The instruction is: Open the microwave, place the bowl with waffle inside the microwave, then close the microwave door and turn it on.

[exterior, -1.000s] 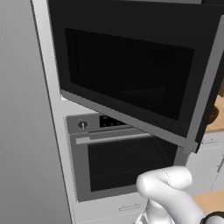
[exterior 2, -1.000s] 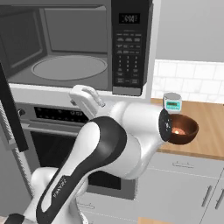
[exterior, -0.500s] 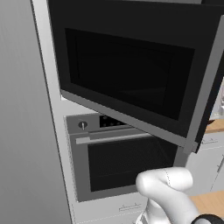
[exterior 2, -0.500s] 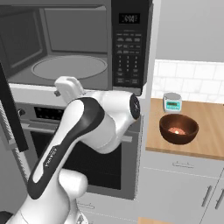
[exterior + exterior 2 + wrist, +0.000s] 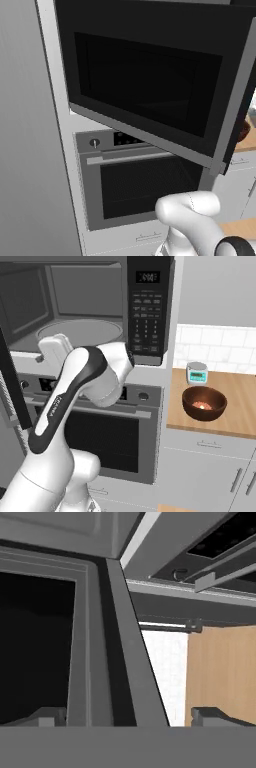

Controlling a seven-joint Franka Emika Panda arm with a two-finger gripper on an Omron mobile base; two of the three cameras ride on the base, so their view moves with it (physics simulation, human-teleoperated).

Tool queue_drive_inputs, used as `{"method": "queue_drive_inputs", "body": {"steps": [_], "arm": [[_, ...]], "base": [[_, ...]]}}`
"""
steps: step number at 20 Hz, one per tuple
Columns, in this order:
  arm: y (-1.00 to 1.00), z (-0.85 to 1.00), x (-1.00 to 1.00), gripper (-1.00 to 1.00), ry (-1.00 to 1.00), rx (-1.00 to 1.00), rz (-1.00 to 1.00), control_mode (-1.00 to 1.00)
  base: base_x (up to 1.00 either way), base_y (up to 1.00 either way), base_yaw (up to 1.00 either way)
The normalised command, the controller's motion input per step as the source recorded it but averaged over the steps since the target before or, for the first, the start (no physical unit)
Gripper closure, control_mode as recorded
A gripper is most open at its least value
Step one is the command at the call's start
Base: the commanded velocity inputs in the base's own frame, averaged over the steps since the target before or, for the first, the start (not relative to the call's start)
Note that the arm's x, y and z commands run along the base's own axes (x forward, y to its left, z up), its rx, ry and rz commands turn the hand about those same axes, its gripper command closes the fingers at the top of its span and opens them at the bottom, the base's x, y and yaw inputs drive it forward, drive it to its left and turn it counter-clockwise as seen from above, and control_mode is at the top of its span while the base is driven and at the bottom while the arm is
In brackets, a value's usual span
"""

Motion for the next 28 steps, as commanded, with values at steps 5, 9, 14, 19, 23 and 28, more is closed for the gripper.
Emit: {"method": "queue_drive_inputs", "body": {"steps": [5, 9, 14, 19, 23, 28], "arm": [[0.98, 0.0, -0.44, -1.0, 0.02, 0.0, 0.28, -1.0], [0.99, 0.0, -0.81, -1.0, 0.0, 0.0, 0.27, -1.0], [0.97, -0.01, -0.41, -1.0, 0.0, 0.07, 0.1, -1.0], [-0.03, -0.04, -0.04, -1.0, 0.0, 0.0, -0.01, -1.0], [-1.0, -0.03, -0.04, -1.0, -0.04, 0.0, -0.14, -1.0], [-1.0, -0.08, -0.05, -1.0, -0.12, -0.01, -0.19, -1.0]], "base": [[0.0, 0.0, 0.0], [0.0, 0.0, 0.0], [0.0, 0.0, 0.0], [0.0, 0.0, 0.0], [0.0, 0.0, 0.0], [0.0, 0.0, 0.0]]}}
